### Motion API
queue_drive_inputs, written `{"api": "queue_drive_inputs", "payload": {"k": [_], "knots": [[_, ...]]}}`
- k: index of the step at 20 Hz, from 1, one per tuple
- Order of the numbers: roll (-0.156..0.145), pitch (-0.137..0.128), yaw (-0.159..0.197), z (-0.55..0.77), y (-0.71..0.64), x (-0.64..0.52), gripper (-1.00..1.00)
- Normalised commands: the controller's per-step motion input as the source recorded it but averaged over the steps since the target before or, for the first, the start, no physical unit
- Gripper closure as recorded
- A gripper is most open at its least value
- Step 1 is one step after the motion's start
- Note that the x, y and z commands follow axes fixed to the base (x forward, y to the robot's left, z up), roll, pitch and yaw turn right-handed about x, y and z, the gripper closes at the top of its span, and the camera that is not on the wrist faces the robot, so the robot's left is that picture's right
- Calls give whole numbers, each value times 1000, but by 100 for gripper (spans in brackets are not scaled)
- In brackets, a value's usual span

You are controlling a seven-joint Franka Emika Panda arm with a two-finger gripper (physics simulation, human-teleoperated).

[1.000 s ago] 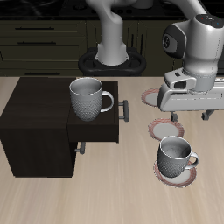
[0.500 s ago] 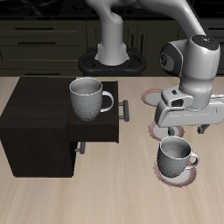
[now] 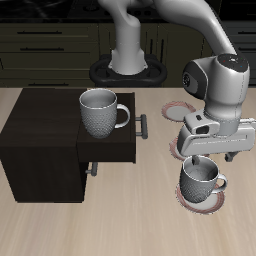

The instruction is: Place the porcelain mug that is on the plate onto the nearest plate relative to the robot

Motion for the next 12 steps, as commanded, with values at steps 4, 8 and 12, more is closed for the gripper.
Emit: {"api": "queue_drive_inputs", "payload": {"k": [4, 8, 12], "knots": [[24, 22, 16, -209, 104, 3, -100], [2, 51, 15, -354, 9, 44, -100], [5, 55, 6, -341, -47, 3, 100]]}}
